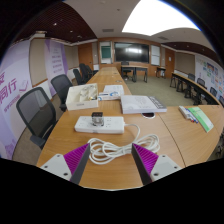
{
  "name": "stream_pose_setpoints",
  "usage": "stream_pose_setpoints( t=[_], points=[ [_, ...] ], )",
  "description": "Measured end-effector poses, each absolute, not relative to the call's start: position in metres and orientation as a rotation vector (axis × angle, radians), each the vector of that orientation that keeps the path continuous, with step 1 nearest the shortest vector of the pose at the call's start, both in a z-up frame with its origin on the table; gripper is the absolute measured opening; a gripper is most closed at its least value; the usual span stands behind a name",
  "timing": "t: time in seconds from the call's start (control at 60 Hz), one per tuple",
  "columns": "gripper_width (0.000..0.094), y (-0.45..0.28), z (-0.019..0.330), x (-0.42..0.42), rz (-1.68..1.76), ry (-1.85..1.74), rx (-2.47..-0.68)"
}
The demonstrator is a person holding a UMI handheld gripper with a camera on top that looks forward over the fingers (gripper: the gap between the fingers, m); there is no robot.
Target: Unplug charger
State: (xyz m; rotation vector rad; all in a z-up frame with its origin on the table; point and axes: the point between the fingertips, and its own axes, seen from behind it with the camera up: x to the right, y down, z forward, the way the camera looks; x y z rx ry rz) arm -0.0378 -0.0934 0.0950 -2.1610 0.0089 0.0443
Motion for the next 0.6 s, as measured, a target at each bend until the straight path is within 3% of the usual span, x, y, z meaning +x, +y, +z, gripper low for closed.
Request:
stream_pose_setpoints(
  t=[0.167, 0.3, 0.383, 0.45, 0.483, 0.6],
  points=[
    [0.0853, 0.018, 0.075, -0.09, 0.029, -0.022, -2.088],
    [0.0808, 0.076, 0.044, -0.098, -0.023, -0.004, -2.132],
    [0.0689, 0.097, 0.033, -0.093, -0.064, -0.011, -2.137],
    [0.0446, 0.107, 0.023, -0.087, -0.098, -0.007, -2.167],
    [0.0372, 0.108, 0.023, -0.094, -0.061, -0.01, -2.159],
    [0.0295, 0.107, 0.024, -0.093, -0.075, -0.007, -2.157]
  ],
)
